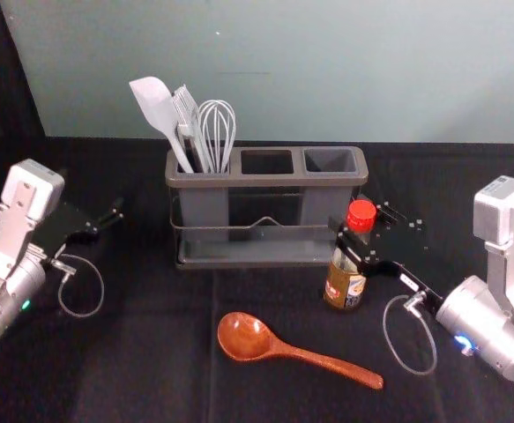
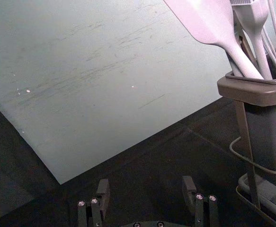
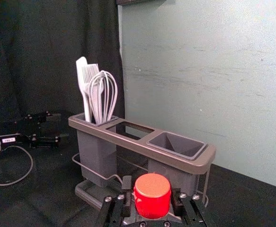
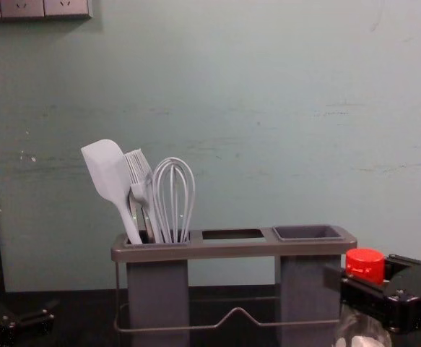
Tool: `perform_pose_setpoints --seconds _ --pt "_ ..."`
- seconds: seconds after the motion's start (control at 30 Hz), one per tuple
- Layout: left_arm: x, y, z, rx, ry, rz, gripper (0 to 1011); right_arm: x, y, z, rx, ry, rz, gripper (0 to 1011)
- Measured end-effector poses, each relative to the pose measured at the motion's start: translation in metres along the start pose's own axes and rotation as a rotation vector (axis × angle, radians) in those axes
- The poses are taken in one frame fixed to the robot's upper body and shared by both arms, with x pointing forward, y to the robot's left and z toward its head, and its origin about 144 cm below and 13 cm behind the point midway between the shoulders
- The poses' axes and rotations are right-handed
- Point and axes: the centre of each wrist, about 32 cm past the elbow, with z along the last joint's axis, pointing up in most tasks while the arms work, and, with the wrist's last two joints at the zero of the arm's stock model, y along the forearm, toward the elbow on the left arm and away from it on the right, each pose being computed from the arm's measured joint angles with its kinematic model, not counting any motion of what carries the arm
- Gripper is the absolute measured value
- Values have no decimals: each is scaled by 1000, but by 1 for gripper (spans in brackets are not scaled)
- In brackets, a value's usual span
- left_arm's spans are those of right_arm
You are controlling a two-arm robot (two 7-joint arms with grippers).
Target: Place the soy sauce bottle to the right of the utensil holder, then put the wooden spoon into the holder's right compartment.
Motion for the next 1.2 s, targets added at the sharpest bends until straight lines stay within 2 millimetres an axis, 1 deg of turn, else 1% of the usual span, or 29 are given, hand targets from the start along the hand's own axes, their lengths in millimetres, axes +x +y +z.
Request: perform_pose_setpoints --seconds 0.1,0.17,0.5,0.73,0.97,1.2 --pt "0 0 0 0 0 0 1005 0 -3 1 -1 -3 -3 420" --pt "0 0 0 0 0 0 1005 0 -5 2 -2 -4 -4 383" --pt "0 0 0 0 0 0 1005 5 -24 13 15 -17 -24 382" --pt "0 0 0 0 0 0 1005 18 -35 19 29 -31 -70 382" --pt "0 0 0 0 0 0 1005 31 -36 19 23 -37 -111 383" --pt "0 0 0 0 0 0 1005 51 -29 18 15 -57 -99 383"
